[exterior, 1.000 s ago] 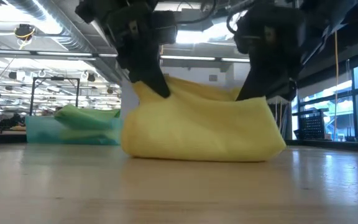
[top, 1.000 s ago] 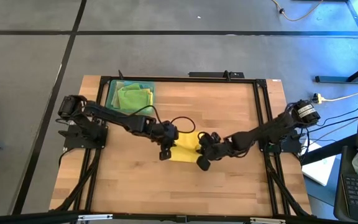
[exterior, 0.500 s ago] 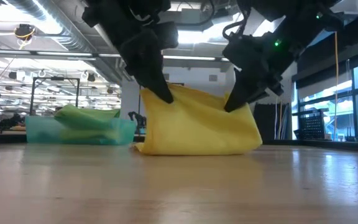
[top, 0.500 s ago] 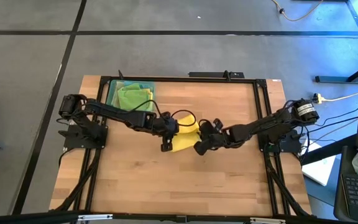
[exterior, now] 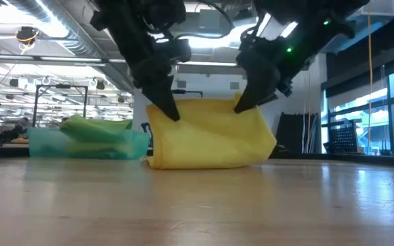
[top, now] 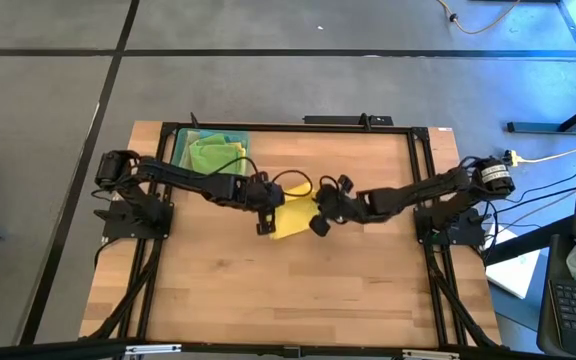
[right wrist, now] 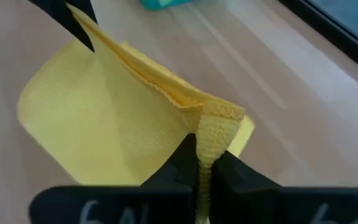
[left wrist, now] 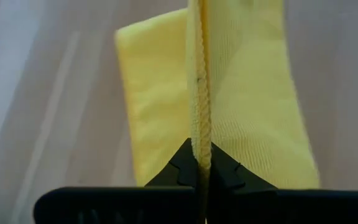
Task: Fold microfiber towels
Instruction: Fold the yellow microfiber cloth
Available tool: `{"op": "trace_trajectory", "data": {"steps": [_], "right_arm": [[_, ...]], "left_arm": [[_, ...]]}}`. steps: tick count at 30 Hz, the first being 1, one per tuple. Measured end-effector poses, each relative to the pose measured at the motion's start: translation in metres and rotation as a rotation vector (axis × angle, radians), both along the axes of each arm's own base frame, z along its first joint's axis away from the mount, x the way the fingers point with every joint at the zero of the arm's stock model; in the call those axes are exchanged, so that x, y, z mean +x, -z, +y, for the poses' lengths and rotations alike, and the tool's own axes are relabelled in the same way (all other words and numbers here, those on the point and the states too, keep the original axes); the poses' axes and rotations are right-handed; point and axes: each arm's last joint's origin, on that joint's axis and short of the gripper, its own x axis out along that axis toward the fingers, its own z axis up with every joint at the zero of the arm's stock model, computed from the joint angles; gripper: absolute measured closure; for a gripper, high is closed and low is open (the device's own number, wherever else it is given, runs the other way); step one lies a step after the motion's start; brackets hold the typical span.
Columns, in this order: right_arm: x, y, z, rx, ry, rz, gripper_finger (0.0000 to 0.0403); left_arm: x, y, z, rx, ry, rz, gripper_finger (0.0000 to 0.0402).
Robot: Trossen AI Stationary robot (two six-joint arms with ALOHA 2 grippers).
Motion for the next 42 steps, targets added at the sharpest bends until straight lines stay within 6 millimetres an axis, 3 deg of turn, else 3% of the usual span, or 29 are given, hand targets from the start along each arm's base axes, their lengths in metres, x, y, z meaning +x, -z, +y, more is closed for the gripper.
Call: {"op": "trace_trajectory", "data": {"steps": [6,11,23,42], "right_arm": [[0.002,0.0,-0.032,0.03,-0.001,0.017,0.0387],[0.002,0.007,-0.046,0.097,-0.027,-0.037,0.0387],[0.009,0.038,-0.048,0.154,-0.059,-0.002,0.0387],[0.02,0.064,-0.051,0.124,-0.027,0.001,0.0387]], "left_arm": [[-0.004,0.007,0.016,-0.007,-0.054,0.011,0.0401],[-0.01,0.018,0.018,-0.026,-0.059,0.024,0.0401],[-0.012,0.024,0.022,-0.044,-0.079,0.035,0.0401],[-0.011,0.026,0.023,0.031,-0.118,0.043,0.0401]]}}
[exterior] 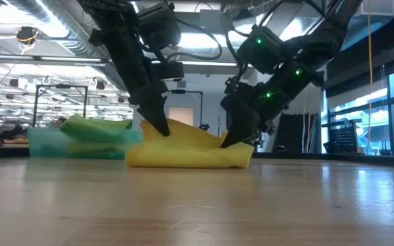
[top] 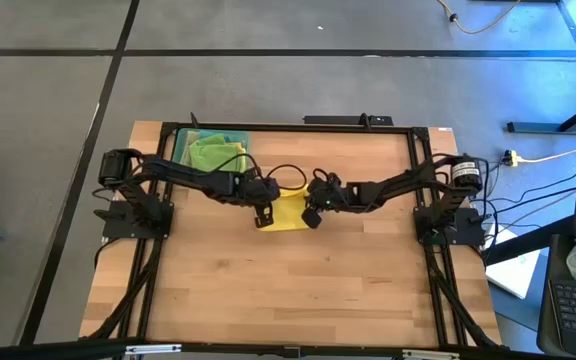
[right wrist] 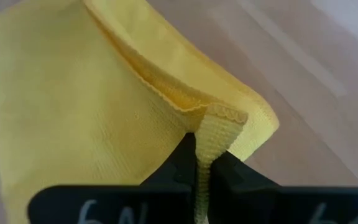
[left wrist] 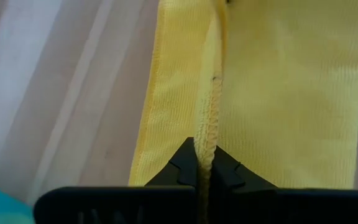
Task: Fold microfiber towels
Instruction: Fold the yellow microfiber cloth
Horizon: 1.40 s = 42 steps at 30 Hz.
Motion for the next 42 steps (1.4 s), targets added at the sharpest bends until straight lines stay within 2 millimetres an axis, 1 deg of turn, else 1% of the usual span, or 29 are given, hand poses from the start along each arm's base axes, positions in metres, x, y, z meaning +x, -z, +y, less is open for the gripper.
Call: {"op": "trace_trajectory", "data": {"steps": [2,5,8,10,16,23,26,32,35,37,40,42], "right_arm": [[0.0,0.002,-0.001,-0.012,0.041,-0.003,0.0387],[0.0,0.0,-0.003,-0.021,0.141,-0.04,0.0387],[0.001,0.0,-0.004,0.013,0.189,-0.072,0.0387],[0.001,0.002,-0.005,0.033,0.174,-0.065,0.0387],[0.003,0.02,-0.003,0.088,0.125,-0.022,0.0387],[0.007,0.02,-0.003,0.099,0.114,-0.061,0.0381],[0.008,0.019,-0.004,0.128,0.122,-0.06,0.0358],[0.014,0.012,-0.003,0.173,0.119,-0.072,0.0283],[0.017,0.001,-0.003,0.178,0.111,-0.078,0.024],[0.015,-0.007,-0.003,0.173,0.111,-0.052,0.0212],[0.013,-0.02,-0.003,0.138,0.074,-0.029,0.0177],[0.01,-0.031,-0.002,0.117,0.049,-0.033,0.016]], "left_arm": [[-0.001,0.005,0.0,-0.002,-0.002,0.014,0.0401],[-0.004,0.013,-0.001,-0.005,-0.01,0.018,0.0401],[-0.011,0.022,-0.001,-0.012,-0.024,0.04,0.0401],[-0.013,0.027,-0.001,-0.011,-0.024,0.036,0.0401],[-0.019,0.037,-0.002,-0.016,-0.022,0.025,0.0401],[-0.022,0.039,-0.002,-0.015,0.009,0.051,0.0401],[-0.023,0.04,-0.003,-0.022,0.028,0.064,0.0391],[-0.025,0.041,-0.003,-0.026,0.007,0.083,0.0335],[-0.027,0.04,-0.003,-0.015,-0.004,0.097,0.0312],[-0.03,0.036,-0.002,0.003,-0.015,0.107,0.0302],[-0.035,0.026,-0.002,0.025,-0.05,0.097,0.0293],[-0.036,0.017,-0.002,0.026,-0.076,0.059,0.029]]}}
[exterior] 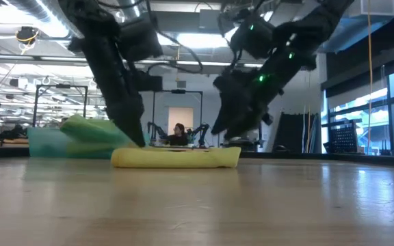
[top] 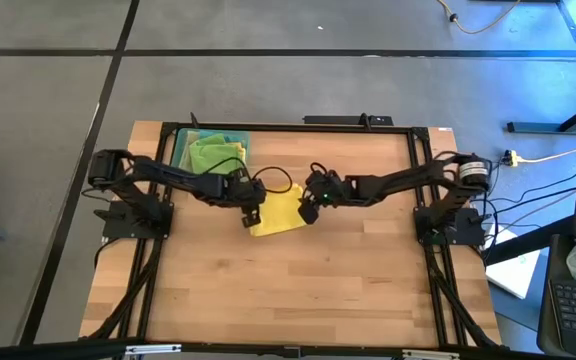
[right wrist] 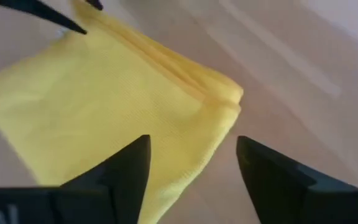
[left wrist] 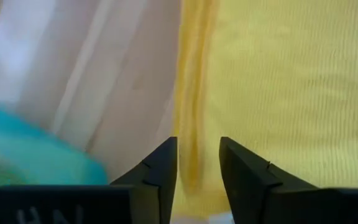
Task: Fold microfiber towels
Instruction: Fold the yellow microfiber cloth
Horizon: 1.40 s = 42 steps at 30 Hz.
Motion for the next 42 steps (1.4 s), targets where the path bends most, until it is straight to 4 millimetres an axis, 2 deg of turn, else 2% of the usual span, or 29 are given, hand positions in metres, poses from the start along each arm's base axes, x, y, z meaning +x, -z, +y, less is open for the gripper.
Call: {"op": "trace_trajectory", "data": {"steps": [5,9,12,15,19,25,32,38,40,42], "right_arm": [[-0.009,-0.021,0.005,0.056,-0.093,-0.012,0.0149],[-0.011,-0.025,0.027,0.059,-0.374,0.02,0.0148],[-0.012,-0.021,0.047,-0.085,-0.604,0.077,0.0148],[-0.012,-0.016,0.058,-0.294,-0.722,0.145,0.0148],[-0.011,-0.014,0.058,-0.423,-0.694,0.205,0.0148],[-0.008,-0.01,0.058,-0.417,-0.682,0.194,0.0148],[0.004,-0.004,0.068,-0.34,-0.663,0.062,0.0148],[0.01,0.008,0.084,-0.292,-0.647,0.008,0.0148],[0.007,0.012,0.085,-0.247,-0.549,0.052,0.0148],[0.0,0.015,0.084,-0.186,-0.357,0.125,0.0148]], "left_arm": [[-0.003,-0.019,-0.006,-0.116,-0.045,-0.127,0.0289],[0.007,-0.029,-0.035,-0.211,0.172,-0.233,0.0289],[0.01,-0.026,-0.064,-0.12,0.388,-0.212,0.0289],[0.009,-0.016,-0.082,-0.036,0.469,-0.146,0.0289],[0.011,0.004,-0.09,-0.049,0.454,-0.082,0.0289],[0.016,0.029,-0.088,-0.078,0.382,-0.019,0.0289],[0.018,0.03,-0.085,-0.117,0.317,-0.035,0.0289],[0.018,0.03,-0.086,-0.145,0.266,-0.051,0.0289],[0.018,0.031,-0.086,-0.154,0.256,-0.053,0.0289],[0.016,0.03,-0.085,-0.174,0.235,-0.044,0.0289]]}}
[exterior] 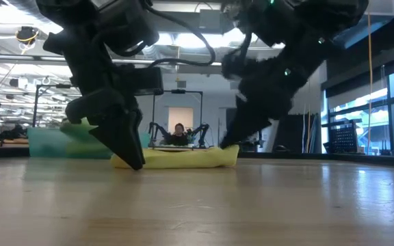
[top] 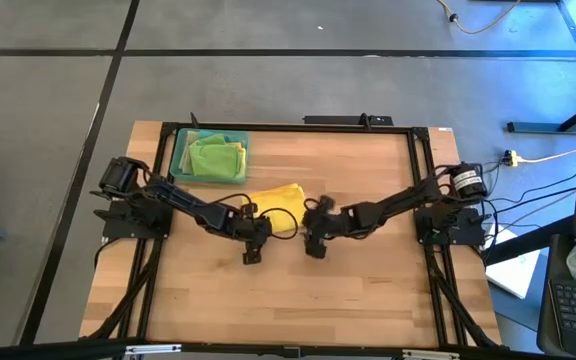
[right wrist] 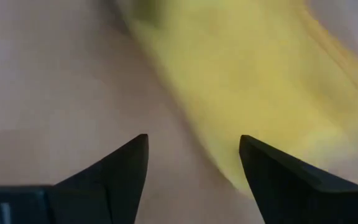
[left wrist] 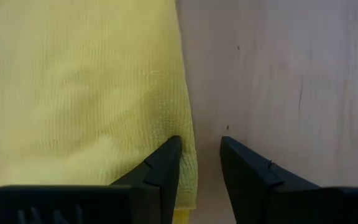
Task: Fold microfiber towels
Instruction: Fold the yellow microfiber cloth
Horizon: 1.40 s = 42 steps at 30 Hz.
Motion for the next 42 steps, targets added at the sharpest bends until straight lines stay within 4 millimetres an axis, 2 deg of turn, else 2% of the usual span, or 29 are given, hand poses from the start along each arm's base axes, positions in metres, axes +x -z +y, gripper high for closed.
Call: {"op": "trace_trajectory", "data": {"steps": [3,7,11,15,22,28,34,37,42], "right_arm": [[-0.008,-0.003,-0.002,0.005,0.161,0.088,0.0148],[-0.003,-0.008,0.008,-0.054,0.012,0.08,0.0152],[0.011,-0.024,0.017,-0.076,-0.089,-0.033,0.0165],[0.023,-0.041,0.022,-0.046,-0.076,-0.116,0.0175],[0.027,-0.045,0.023,0.027,-0.015,-0.165,0.0179],[0.027,-0.045,0.024,0.087,0.016,-0.172,0.0179],[0.027,-0.045,0.025,0.158,0.063,-0.182,0.0179],[0.027,-0.045,0.025,0.174,0.076,-0.187,0.0179],[0.031,-0.05,0.026,0.201,0.059,-0.25,0.0179]], "left_arm": [[-0.003,-0.001,-0.001,-0.025,-0.033,0.018,0.0289],[-0.007,-0.003,-0.005,0.007,-0.023,0.025,0.0289],[-0.009,-0.007,-0.005,0.014,-0.021,0.031,0.0289],[-0.009,-0.024,-0.005,0.02,-0.024,0.005,0.0289],[-0.017,-0.044,-0.001,0.106,0.017,-0.01,0.0289],[-0.025,-0.023,0.002,0.096,0.149,0.039,0.0289],[-0.037,-0.006,0.013,0.021,0.151,0.08,0.0289],[-0.037,-0.002,0.018,-0.051,0.161,0.044,0.0289],[-0.04,0.001,0.022,-0.069,0.155,0.047,0.0289]]}}
